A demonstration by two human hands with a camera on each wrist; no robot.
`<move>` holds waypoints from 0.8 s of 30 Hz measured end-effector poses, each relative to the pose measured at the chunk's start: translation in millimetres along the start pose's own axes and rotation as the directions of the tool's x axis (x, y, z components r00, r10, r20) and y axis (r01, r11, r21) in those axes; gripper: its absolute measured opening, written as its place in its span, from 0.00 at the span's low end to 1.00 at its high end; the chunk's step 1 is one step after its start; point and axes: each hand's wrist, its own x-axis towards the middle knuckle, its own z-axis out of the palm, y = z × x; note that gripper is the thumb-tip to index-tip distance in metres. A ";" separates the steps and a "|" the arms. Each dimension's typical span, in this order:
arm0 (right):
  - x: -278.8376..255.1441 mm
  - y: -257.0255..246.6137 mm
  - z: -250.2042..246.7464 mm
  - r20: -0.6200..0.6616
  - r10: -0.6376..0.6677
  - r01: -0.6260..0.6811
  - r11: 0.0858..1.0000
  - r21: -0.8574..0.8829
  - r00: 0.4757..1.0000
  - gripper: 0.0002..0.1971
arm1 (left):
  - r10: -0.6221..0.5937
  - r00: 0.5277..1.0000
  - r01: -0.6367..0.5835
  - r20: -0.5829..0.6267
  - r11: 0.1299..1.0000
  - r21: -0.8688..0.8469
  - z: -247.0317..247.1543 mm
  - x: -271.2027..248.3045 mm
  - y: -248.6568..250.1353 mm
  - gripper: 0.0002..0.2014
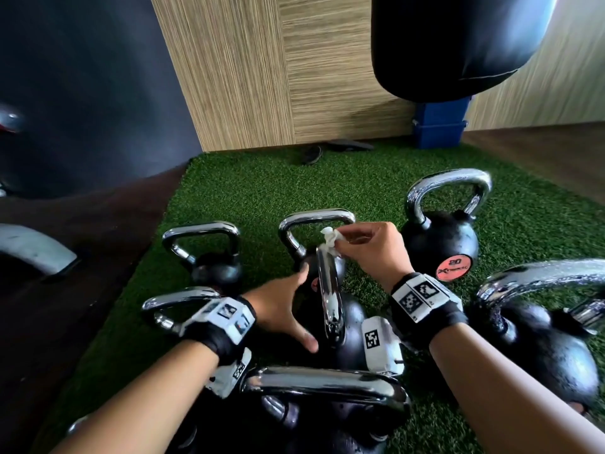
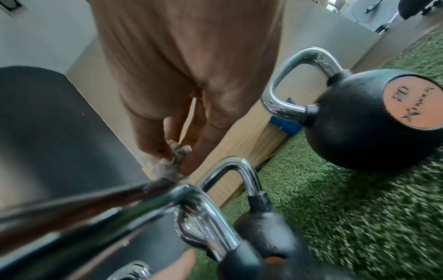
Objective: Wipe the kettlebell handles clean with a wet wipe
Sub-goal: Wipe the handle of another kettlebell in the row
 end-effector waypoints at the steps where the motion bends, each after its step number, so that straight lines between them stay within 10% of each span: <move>1: 0.4 8.0 0.2 -0.009 0.057 -0.057 0.998 -0.002 0.998 0.09 | 0.031 0.999 -0.032 0.035 0.999 0.034 12.9 4.3 1.0 0.78; 11: 0.6 62.5 20.5 -0.005 0.345 -0.345 0.939 -0.011 0.939 0.09 | 0.351 0.908 -0.335 -0.230 0.936 0.107 57.1 31.2 4.8 0.54; 15: -7.3 71.3 29.1 0.029 0.408 -0.409 0.907 0.100 0.912 0.11 | 0.388 0.906 -0.389 -0.168 0.921 0.032 49.0 30.9 -0.9 0.27; 24: 0.5 62.1 23.2 -0.033 0.171 -0.174 0.973 -0.153 0.985 0.04 | 0.329 0.930 -0.328 -0.160 0.944 0.038 51.0 29.1 -0.7 0.44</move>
